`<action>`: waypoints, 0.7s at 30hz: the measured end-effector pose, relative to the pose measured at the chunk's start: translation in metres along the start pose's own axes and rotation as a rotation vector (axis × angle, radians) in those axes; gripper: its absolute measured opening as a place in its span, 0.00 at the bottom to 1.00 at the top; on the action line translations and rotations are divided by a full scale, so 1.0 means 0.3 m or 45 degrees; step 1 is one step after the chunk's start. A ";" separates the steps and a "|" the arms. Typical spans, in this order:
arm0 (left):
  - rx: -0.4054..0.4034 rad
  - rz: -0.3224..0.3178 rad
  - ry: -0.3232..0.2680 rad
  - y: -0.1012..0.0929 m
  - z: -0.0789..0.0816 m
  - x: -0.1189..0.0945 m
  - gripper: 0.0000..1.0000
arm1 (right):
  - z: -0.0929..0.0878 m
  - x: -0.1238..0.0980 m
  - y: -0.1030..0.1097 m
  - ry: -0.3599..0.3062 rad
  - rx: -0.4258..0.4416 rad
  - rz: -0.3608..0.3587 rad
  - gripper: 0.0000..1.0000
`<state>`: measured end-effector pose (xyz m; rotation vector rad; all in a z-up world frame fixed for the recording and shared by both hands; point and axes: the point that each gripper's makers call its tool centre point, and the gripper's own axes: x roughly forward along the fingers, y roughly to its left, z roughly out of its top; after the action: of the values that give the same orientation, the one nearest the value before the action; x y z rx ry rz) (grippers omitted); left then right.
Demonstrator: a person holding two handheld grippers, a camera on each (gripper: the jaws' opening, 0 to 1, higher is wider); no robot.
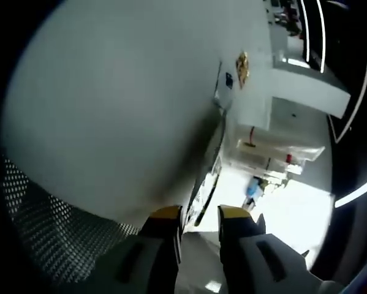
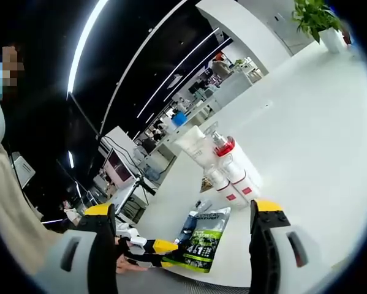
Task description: Arrange the skincare products in the storage area until every visible bottle or jar stands upright without overlapping.
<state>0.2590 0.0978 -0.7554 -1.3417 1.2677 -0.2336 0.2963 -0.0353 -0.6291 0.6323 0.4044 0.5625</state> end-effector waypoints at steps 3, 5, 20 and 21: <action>0.048 0.043 -0.030 -0.009 0.007 -0.037 0.31 | -0.001 0.000 -0.001 0.002 0.001 0.000 0.91; 0.133 0.080 -0.039 -0.011 0.009 -0.054 0.36 | 0.002 -0.001 -0.002 -0.004 0.005 -0.001 0.91; 1.845 0.295 0.012 -0.224 0.143 0.033 0.47 | -0.002 -0.004 -0.002 -0.001 -0.003 -0.003 0.91; 1.967 0.282 0.054 -0.224 0.143 0.059 0.47 | -0.001 -0.004 -0.003 -0.002 -0.001 -0.004 0.91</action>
<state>0.3331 0.0885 -0.7224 0.1315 0.8223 -0.8571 0.2956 -0.0365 -0.6297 0.6310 0.4033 0.5589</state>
